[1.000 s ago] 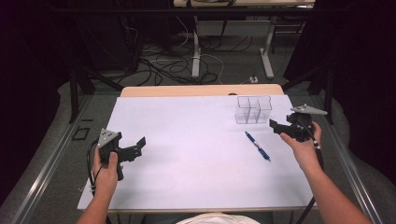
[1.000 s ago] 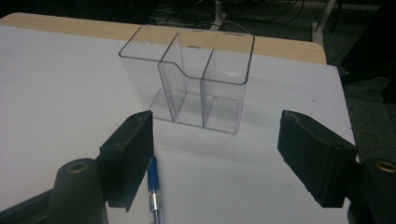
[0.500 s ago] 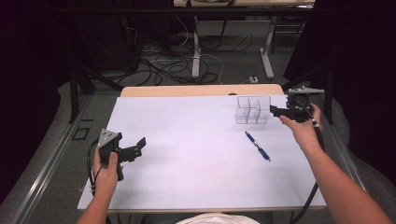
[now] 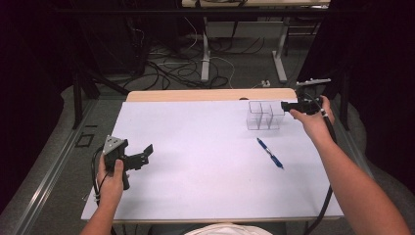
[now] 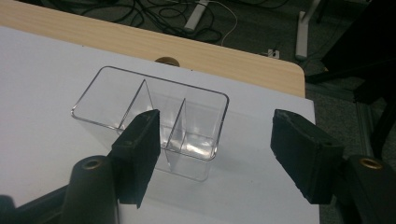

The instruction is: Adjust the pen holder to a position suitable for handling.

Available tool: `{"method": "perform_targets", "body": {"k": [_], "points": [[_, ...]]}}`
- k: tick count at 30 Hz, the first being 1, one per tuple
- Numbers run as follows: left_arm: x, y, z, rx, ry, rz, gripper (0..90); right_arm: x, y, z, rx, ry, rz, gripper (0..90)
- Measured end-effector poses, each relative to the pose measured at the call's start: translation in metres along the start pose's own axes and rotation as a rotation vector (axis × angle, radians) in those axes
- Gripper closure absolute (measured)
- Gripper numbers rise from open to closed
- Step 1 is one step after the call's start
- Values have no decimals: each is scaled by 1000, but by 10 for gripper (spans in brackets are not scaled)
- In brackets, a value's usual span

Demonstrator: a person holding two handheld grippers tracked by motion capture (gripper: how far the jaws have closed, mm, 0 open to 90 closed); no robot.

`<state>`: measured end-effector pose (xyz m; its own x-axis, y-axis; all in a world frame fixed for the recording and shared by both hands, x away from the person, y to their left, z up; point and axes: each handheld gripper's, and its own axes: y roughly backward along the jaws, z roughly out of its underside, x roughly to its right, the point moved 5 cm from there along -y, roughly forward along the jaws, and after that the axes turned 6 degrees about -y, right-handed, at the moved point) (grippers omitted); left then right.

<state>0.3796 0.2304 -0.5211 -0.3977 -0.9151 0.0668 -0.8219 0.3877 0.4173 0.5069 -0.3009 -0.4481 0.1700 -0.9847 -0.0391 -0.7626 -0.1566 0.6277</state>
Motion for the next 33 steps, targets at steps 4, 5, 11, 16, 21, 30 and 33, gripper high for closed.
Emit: {"method": "perform_targets", "body": {"k": [4, 5, 11, 16, 21, 30, 33], "points": [[0, 0, 0, 1, 5, -2, 2, 1, -8, -5, -7, 18, 1, 359], [0, 0, 0, 2, 6, -2, 2, 1, -10, -6, -4, 20, -5, 367], [-1, 0, 1, -5, 5, 0, 2, 4, -23, -6, -13, -11, -31, 402], [-1, 0, 1, -6, 6, 0, 2, 5, -34, -2, -58, -53, -33, 454], [-1, 0, 1, -7, 9, -1, 2, 7, -43, 0, -91, -64, -24, 492], [0, -1, 2, -6, 6, 2, 2, 10, -57, 3, -114, -65, -8, 594], [-1, -1, 2, -6, 6, 0, 2, 11, -61, 4, -124, -61, -5, 620]]}}
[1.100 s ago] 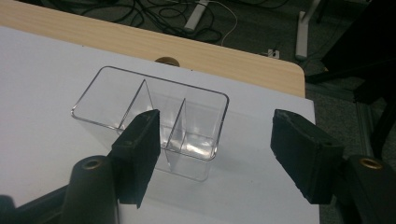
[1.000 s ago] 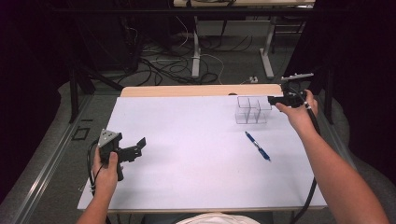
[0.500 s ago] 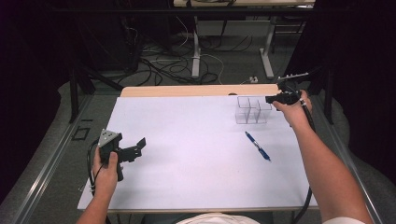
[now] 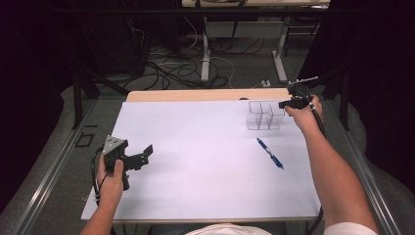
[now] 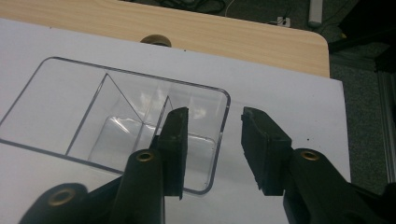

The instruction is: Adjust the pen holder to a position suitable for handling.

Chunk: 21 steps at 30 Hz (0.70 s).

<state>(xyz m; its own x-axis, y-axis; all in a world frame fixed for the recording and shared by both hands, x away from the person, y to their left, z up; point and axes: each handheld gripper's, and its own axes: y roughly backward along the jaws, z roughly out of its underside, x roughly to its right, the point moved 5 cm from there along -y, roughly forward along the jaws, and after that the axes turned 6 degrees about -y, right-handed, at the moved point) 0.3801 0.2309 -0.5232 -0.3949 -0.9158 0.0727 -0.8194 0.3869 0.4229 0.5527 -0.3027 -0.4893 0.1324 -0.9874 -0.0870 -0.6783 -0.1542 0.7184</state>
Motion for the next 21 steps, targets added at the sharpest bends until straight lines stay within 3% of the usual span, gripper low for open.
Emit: {"method": "perform_targets", "body": {"k": [11, 21], "points": [[-1, 1, 1, -6, 6, -3, 2, 7, -19, 6, -57, -42, 18, 696], [-2, 1, 1, -4, 9, -7, 2, 6, -24, 11, -110, -69, 36, 785]]}}
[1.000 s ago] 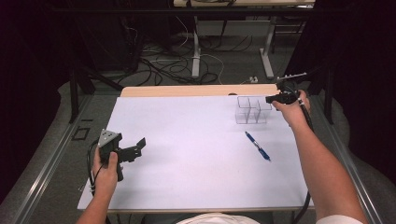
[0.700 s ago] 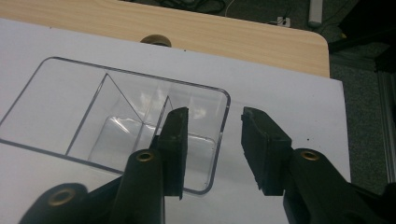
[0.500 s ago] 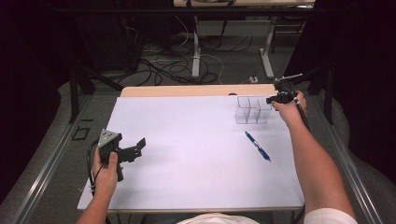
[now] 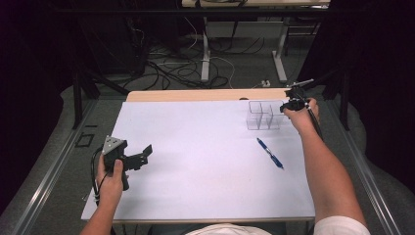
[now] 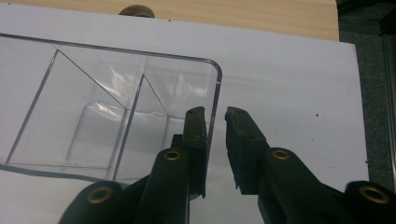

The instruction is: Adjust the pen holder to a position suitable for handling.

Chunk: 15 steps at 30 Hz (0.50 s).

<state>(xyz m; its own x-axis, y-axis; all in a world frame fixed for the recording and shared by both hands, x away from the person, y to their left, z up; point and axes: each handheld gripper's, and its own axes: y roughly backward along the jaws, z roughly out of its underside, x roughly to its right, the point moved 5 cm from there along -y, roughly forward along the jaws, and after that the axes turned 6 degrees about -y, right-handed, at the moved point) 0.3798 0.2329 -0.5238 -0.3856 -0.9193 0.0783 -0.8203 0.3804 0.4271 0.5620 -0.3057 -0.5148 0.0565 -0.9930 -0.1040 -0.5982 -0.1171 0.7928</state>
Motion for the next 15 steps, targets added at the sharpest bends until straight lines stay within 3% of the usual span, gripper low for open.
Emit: {"method": "perform_targets", "body": {"k": [5, 15], "points": [[-1, 0, 0, -3, -3, -4, 2, -2, 0, 0, -8, -32, -1, 841], [-1, 0, 0, -3, -2, -2, 2, -5, 0, 1, -9, -65, 25, 866]]}}
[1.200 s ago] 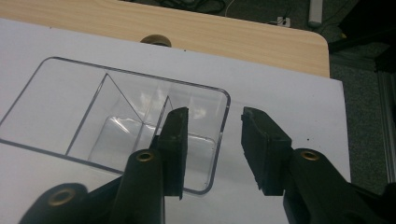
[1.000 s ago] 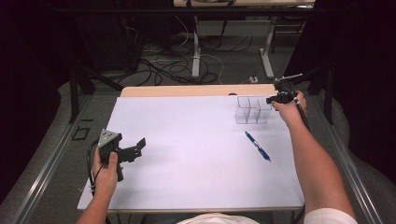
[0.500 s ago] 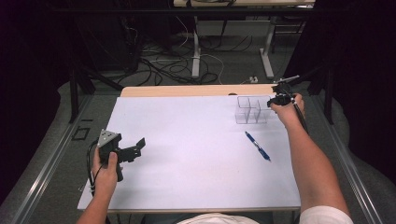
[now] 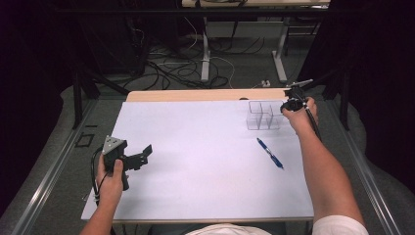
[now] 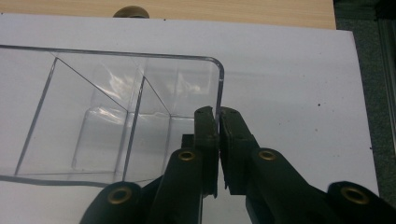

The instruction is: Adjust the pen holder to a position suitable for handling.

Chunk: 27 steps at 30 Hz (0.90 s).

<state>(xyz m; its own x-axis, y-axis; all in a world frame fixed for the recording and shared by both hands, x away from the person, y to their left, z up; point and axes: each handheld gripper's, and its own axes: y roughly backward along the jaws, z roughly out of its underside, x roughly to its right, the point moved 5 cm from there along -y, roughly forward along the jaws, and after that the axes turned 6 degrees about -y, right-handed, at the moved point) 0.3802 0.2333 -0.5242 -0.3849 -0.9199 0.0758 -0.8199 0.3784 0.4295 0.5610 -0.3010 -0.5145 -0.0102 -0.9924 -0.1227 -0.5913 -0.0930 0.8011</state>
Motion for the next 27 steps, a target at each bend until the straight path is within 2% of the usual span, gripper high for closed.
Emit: {"method": "perform_targets", "body": {"k": [2, 3, 6, 10, 19, 21, 27], "points": [[0, 0, 0, 0, 0, 0, 2, 1, 0, 0, 4, -1, 1, 869], [0, 0, 0, 0, 0, 0, 2, 0, 0, 0, -1, -30, -4, 873], [0, 0, 0, 0, 1, -1, 2, 1, 1, 0, -1, -54, -8, 878], [0, 0, 0, 1, 1, 0, 2, 0, 2, 1, -11, -60, -6, 879], [1, -1, 0, 1, 1, 0, 2, -12, 3, 4, -33, -77, -3, 880], [1, -1, 0, 1, 1, -1, 2, -20, 4, 6, -44, -94, -6, 880], [1, -1, 0, 0, -3, 0, 2, -32, 4, 9, -52, -93, -4, 880]]}}
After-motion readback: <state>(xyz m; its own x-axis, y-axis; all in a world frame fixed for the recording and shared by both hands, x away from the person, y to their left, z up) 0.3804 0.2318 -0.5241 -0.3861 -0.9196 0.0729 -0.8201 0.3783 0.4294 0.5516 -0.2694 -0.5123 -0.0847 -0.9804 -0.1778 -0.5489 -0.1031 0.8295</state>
